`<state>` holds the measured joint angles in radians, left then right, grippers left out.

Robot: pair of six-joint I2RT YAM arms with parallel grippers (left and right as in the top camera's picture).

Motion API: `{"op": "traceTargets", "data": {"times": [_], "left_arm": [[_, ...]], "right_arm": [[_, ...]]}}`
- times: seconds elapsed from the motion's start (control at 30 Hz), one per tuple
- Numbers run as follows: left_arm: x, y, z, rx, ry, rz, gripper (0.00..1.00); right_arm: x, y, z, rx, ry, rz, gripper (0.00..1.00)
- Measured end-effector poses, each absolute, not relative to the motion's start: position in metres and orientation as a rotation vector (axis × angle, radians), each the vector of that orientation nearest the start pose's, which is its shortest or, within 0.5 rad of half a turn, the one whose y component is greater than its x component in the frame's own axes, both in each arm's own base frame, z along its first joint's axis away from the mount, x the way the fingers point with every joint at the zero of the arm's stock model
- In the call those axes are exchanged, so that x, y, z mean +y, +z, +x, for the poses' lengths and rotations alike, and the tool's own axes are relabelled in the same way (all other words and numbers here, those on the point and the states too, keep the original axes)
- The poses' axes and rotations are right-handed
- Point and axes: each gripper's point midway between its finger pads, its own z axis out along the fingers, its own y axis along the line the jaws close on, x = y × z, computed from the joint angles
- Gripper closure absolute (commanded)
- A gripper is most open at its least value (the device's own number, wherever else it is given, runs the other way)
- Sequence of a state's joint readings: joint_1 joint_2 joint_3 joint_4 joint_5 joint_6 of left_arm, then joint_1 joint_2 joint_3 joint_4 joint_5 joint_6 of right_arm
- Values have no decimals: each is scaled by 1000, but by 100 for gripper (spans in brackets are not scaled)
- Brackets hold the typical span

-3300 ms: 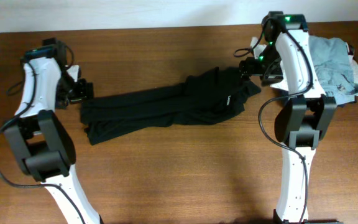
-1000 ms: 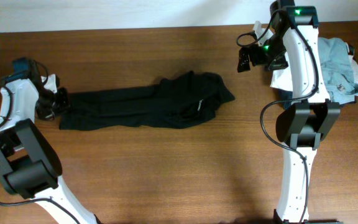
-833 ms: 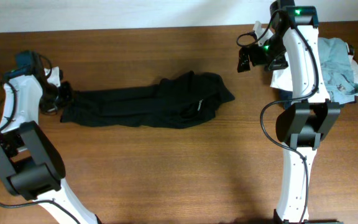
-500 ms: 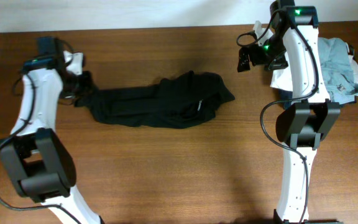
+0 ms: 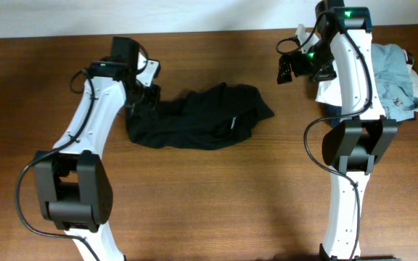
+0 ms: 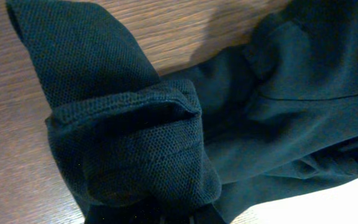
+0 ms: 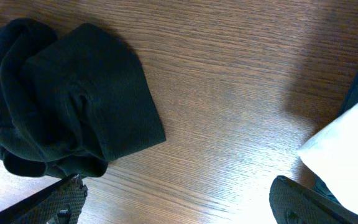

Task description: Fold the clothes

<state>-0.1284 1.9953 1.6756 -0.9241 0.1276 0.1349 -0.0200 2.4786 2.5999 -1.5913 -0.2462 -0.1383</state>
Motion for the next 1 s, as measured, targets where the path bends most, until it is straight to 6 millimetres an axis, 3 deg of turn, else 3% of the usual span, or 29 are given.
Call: {"op": "traceTargets", "data": {"times": [0.07,0.13,0.23,0.43,0.87,1.0], "left_arm": [[-87,102,451,2778,-174,419,69],[-93,102,450,2774,-172,445,48],[-99,102,449,2772,-175,462,36],[-107,102,447,2768,-178,492,28],[-100,103,454,2750,-97,483,27],[-99,94,454,2759,-79,526,27]], "right_arm": [[32,126,489,2995,358,-196,1],[32,126,489,2996,358,-196,1],[32,126,489,2996,358,-196,1],[32,126,489,2996,359,-196,1],[32,126,488,3000,360,-195,1],[32,126,488,3000,360,-196,1]]}}
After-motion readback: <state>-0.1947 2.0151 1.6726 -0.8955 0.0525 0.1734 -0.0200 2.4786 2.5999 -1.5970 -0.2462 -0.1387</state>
